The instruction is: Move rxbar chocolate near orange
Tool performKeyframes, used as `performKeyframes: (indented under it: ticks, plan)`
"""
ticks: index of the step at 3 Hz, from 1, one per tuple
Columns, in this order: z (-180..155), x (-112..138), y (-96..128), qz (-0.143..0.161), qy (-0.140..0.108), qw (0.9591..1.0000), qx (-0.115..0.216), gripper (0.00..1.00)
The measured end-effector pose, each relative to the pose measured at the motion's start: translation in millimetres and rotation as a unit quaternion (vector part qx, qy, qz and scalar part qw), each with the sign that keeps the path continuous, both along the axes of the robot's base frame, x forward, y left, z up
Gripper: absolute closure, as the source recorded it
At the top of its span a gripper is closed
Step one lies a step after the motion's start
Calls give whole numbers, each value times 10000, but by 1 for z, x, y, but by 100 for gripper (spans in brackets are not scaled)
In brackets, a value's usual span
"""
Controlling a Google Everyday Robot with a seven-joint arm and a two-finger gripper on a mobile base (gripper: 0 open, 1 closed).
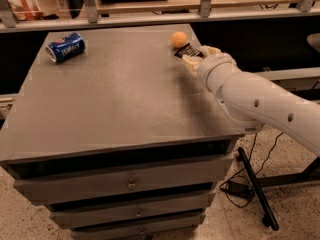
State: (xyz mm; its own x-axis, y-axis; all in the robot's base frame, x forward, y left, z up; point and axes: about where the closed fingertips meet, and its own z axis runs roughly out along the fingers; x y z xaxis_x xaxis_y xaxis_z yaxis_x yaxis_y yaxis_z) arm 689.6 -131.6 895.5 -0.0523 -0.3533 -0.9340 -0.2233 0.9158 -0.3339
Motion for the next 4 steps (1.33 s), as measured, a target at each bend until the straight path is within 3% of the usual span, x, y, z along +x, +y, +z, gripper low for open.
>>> performKeyframes:
  ticks: [4]
  plan:
    - [-13,65,-17,-141,-158,9998,45,100]
